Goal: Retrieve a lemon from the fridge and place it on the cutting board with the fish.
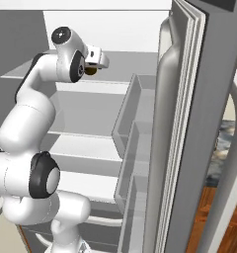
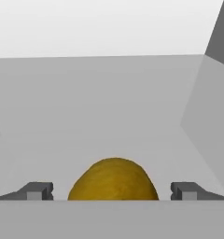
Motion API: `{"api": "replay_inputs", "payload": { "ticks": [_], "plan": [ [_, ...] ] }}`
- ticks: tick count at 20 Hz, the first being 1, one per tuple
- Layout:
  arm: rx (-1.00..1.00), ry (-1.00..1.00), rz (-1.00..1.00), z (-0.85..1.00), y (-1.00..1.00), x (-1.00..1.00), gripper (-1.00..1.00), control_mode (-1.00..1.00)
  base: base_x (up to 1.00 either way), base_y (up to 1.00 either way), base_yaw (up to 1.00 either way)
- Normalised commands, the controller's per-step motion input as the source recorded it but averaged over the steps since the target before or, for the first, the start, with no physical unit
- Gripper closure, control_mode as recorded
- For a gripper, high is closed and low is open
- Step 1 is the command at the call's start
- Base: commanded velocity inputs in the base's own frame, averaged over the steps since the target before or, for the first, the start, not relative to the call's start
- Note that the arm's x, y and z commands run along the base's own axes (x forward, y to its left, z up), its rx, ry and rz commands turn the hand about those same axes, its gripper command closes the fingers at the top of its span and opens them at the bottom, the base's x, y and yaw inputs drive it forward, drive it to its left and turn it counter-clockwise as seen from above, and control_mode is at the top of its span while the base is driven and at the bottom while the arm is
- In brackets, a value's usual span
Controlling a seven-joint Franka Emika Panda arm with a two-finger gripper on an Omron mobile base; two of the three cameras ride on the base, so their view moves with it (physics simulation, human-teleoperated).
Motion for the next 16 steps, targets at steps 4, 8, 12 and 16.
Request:
{"api": "replay_inputs", "payload": {
  "ticks": [4, 8, 12, 16],
  "plan": [
    [0.0, 0.01, 0.0, -0.07, 0.0, 0.0, -1.0, -1.0, 0.0, 0.0, 0.0],
    [0.0, 0.05, 0.0, -0.08, 0.0, 0.0, -1.0, -1.0, 0.0, 0.0, 0.0],
    [0.0, 0.07, 0.0, -0.08, 0.0, 0.0, -1.0, -1.0, 0.0, 0.0, 0.0],
    [0.0, 0.07, 0.0, -0.07, 0.0, 0.0, -1.0, -1.0, 0.0, 0.0, 0.0]
  ]
}}
